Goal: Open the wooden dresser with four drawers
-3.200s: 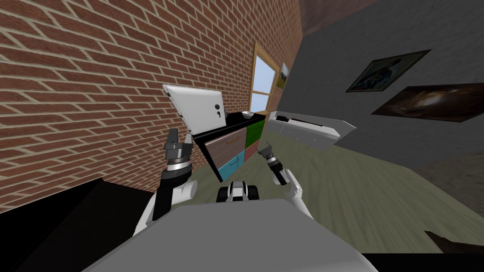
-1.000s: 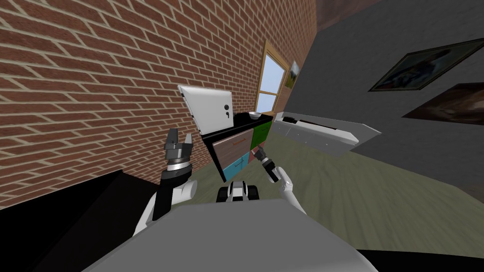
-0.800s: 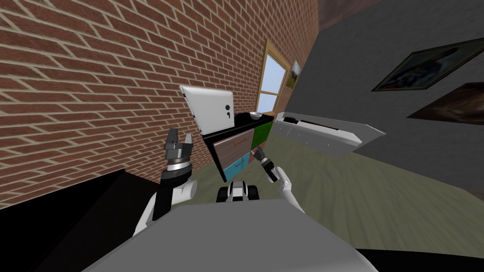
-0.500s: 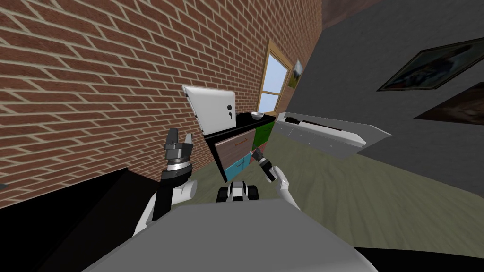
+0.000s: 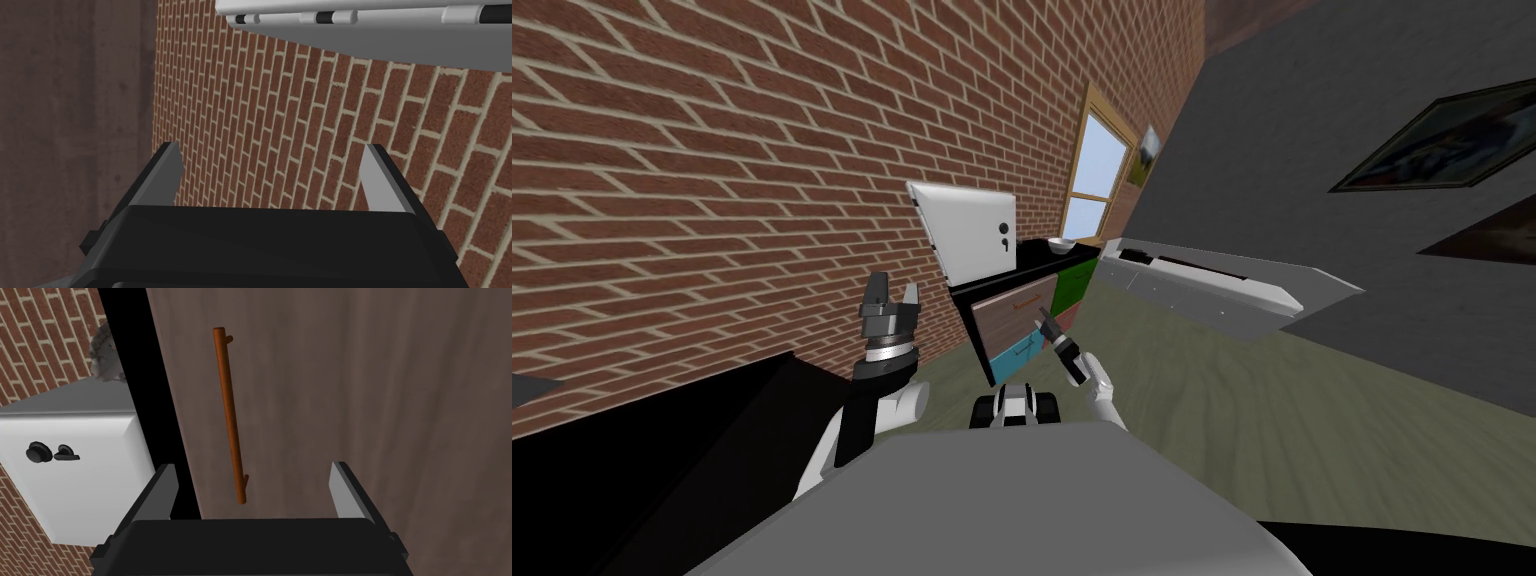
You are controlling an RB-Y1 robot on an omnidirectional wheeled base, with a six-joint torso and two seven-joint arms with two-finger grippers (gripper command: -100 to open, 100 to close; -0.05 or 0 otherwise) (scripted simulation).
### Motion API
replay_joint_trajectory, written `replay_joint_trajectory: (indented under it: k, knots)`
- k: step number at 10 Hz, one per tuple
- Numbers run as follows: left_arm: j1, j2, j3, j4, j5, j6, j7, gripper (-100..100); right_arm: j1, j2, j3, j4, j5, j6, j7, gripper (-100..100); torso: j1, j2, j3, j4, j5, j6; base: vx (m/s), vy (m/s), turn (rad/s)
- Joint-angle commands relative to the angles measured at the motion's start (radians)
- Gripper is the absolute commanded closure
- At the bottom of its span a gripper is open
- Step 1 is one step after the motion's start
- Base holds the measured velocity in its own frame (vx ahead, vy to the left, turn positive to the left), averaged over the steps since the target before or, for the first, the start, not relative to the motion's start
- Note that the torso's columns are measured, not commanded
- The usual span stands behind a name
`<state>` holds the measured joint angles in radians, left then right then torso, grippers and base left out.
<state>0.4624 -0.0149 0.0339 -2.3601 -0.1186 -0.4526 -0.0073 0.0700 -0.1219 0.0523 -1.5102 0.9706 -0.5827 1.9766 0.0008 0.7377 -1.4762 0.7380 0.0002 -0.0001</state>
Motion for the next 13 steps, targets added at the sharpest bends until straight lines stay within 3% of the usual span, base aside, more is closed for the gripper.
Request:
replay_joint_trajectory:
  k: [1,4,6,7,9,10,11,13]
  knots:
    - [0.000,0.000,0.000,0.000,0.000,0.000,0.000,0,-0.010,0.046,0.006,0.021,0.015,-0.007,0.066,-100,-0.001,0.000,0.000,0.000,0.000,0.000,0.014,0.018,0.031]
    - [0.000,0.000,0.000,0.000,0.000,0.000,0.000,0,-0.019,0.141,0.015,0.039,0.029,-0.014,0.123,-100,-0.001,0.000,0.000,0.000,0.000,0.000,0.018,0.021,0.040]
    - [0.000,0.000,0.000,0.000,0.000,0.000,0.000,0,-0.020,0.168,0.016,0.041,0.031,-0.015,0.129,-100,-0.002,0.001,0.000,0.000,0.000,0.000,0.005,0.006,0.003]
    - [0.000,0.000,0.000,0.000,0.000,0.000,0.000,0,-0.016,0.154,0.017,0.034,0.031,-0.012,0.121,-100,-0.002,0.001,0.001,0.000,0.000,0.000,0.000,0.000,0.000]
    - [0.000,0.000,0.000,0.000,0.000,0.000,0.000,0,-0.048,0.145,0.005,0.029,0.037,0.027,0.097,-100,0.000,0.000,0.000,0.000,0.000,0.000,0.015,0.031,0.131]
    - [0.000,0.000,0.000,0.000,0.000,0.000,0.000,0,-0.038,0.150,0.008,0.031,0.036,0.014,0.108,-100,0.001,-0.001,0.000,0.000,0.000,0.000,0.010,0.014,0.020]
    - [0.000,0.000,0.000,0.000,0.000,0.000,0.000,0,-0.016,0.156,0.017,0.034,0.031,-0.013,0.123,100,-0.001,0.000,0.000,0.000,0.000,0.001,-0.010,-0.020,-0.203]
    - [0.000,0.000,0.000,0.000,0.000,0.000,0.000,0,-0.036,0.152,0.017,0.036,0.036,0.006,0.110,100,-0.002,0.001,0.001,0.000,-0.001,0.000,-0.038,-0.026,-0.020]
